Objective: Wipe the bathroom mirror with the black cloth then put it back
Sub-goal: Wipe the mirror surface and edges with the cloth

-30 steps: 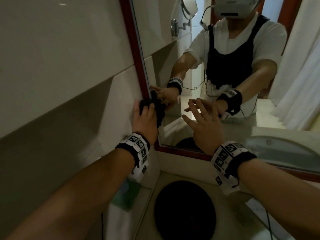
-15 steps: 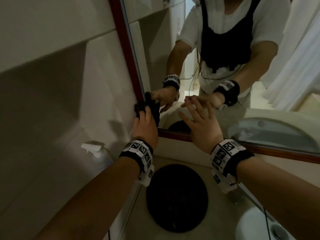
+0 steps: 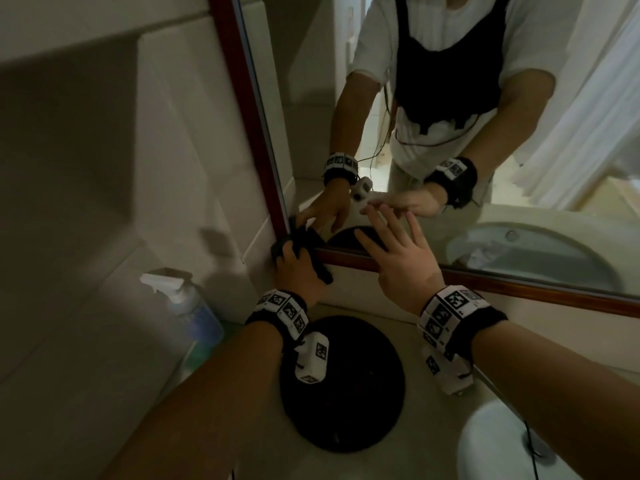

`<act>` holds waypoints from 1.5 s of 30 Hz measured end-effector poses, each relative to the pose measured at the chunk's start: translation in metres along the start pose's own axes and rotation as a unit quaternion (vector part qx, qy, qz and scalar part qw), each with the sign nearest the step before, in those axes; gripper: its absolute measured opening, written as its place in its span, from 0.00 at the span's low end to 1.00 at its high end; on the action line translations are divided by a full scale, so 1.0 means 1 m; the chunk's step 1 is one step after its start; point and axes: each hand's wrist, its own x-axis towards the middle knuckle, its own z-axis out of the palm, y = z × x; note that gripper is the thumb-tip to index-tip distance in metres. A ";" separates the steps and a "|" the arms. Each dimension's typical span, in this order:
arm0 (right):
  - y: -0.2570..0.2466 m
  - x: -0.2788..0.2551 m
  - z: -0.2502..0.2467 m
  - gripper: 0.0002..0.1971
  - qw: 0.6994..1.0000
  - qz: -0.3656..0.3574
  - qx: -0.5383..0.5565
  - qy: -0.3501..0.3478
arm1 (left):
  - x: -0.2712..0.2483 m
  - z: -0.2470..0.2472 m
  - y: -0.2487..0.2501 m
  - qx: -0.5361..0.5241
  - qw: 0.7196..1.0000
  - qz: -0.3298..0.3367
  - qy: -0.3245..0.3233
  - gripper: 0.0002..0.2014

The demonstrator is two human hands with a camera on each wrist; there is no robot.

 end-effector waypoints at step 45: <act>-0.023 -0.030 0.026 0.18 0.928 0.277 0.238 0.068 | -0.025 0.015 0.073 -0.258 0.940 0.224 -0.009 0.32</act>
